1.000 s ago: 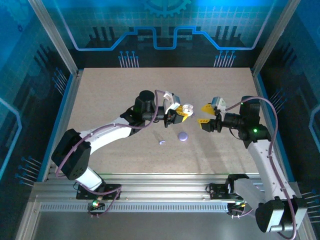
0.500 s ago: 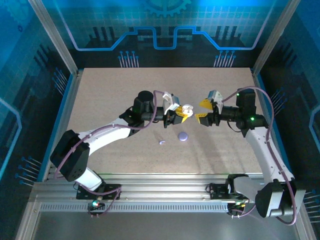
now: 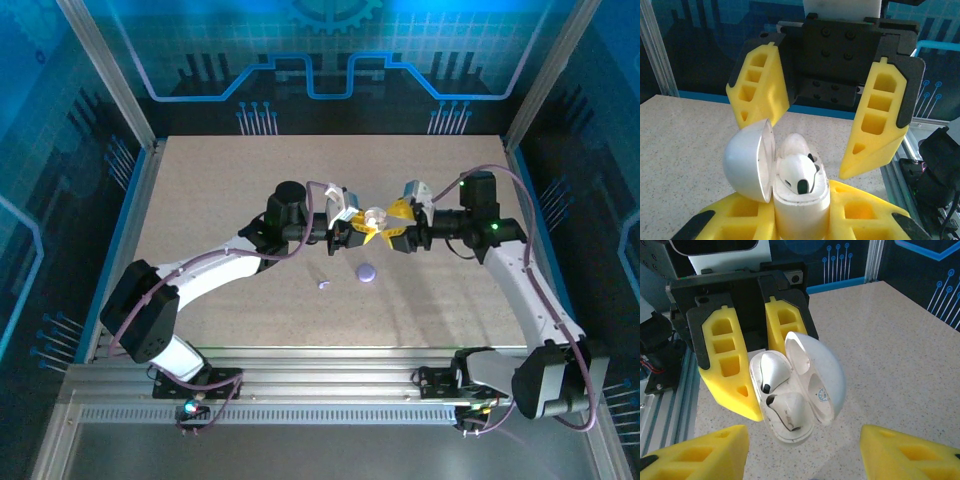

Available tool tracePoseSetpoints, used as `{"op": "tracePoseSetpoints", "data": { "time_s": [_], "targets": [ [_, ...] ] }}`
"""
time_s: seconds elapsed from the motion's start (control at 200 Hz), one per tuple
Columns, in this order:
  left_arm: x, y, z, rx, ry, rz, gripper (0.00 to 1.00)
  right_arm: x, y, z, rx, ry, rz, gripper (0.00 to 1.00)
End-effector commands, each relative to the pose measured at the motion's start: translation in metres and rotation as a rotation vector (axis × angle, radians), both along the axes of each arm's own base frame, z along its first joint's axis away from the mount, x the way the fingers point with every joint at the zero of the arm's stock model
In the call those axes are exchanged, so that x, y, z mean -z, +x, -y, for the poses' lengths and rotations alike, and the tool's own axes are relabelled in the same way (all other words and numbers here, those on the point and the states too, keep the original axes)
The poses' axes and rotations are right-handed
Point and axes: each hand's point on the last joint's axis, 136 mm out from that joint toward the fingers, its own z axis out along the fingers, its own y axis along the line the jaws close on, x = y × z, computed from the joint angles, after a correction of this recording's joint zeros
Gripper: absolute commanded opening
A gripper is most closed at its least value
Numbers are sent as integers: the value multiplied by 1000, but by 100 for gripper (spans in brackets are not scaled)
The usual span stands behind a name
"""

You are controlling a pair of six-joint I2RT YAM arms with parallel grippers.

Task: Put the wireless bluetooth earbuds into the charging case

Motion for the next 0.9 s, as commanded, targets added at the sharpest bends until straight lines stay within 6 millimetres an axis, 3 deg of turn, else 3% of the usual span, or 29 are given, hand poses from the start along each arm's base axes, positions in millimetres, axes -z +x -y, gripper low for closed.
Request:
{"op": "tracePoseSetpoints", "data": {
  "time_s": [0.0,0.345,0.72,0.89],
  "targets": [
    [-20,-14,-1,47,-41,64,20,-7,-4,-8,-48,8,7,61],
    [-18,-13,-1,44,-34,62,20,-10,-7,-18,-105,18,26,57],
    [-9,-9,-1,27,-13,51,20,-35,-27,-10,-100,28,170,45],
    [-10,-10,0,35,-17,49,20,-34,-28,-2,-62,14,200,44]
  ]
}}
